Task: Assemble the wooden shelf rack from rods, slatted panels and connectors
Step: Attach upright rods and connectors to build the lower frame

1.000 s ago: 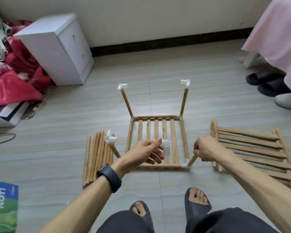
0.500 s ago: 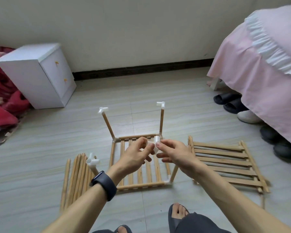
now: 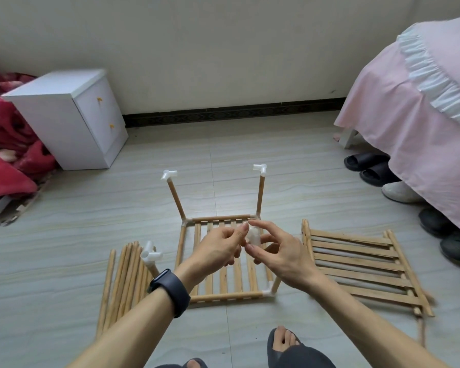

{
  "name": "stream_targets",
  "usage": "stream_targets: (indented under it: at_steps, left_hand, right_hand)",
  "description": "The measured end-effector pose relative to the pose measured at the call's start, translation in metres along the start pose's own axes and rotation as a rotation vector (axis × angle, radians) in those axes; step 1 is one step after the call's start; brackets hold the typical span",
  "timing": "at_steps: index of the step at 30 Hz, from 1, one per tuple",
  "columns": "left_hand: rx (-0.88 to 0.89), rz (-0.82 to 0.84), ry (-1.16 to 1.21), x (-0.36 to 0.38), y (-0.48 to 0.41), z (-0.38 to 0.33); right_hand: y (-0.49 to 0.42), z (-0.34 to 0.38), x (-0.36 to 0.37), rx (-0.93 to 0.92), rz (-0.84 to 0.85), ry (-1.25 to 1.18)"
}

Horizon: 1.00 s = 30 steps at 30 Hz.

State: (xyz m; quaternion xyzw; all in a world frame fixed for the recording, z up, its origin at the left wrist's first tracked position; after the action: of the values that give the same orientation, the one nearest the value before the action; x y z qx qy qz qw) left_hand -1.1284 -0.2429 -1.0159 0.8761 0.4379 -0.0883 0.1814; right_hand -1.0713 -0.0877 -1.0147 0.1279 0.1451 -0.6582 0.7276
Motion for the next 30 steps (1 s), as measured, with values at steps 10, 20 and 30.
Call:
stream_targets:
  at_steps: [10, 20, 30]
  left_hand:
    - [-0.020, -0.311, -0.474, -0.057, 0.001, 0.027]
    - [-0.369, -0.348, -1.056, -0.100, 0.027, 0.115]
    - [-0.376, -0.367, -1.006, -0.102, 0.020, 0.118]
  right_hand:
    - [-0.006, -0.055, -0.038, 0.426, -0.144, -0.279]
    - [0.002, -0.097, -0.057, 0.660, -0.200, -0.347]
    - [0.009, -0.087, -0.043, 0.631, -0.192, -0.109]
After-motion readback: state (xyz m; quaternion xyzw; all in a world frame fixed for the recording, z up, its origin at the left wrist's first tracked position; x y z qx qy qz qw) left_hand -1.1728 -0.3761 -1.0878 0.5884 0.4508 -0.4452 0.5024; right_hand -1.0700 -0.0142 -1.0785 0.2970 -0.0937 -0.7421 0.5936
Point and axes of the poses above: each hand's wrist, its own y-axis away from the middle knuckle, its own x-axis out of the palm, z = x × y, the point moved 5 cm from there along -y, towards the middle knuckle, and after that the axes turned 5 degrees about z, right-handed, at the moved point
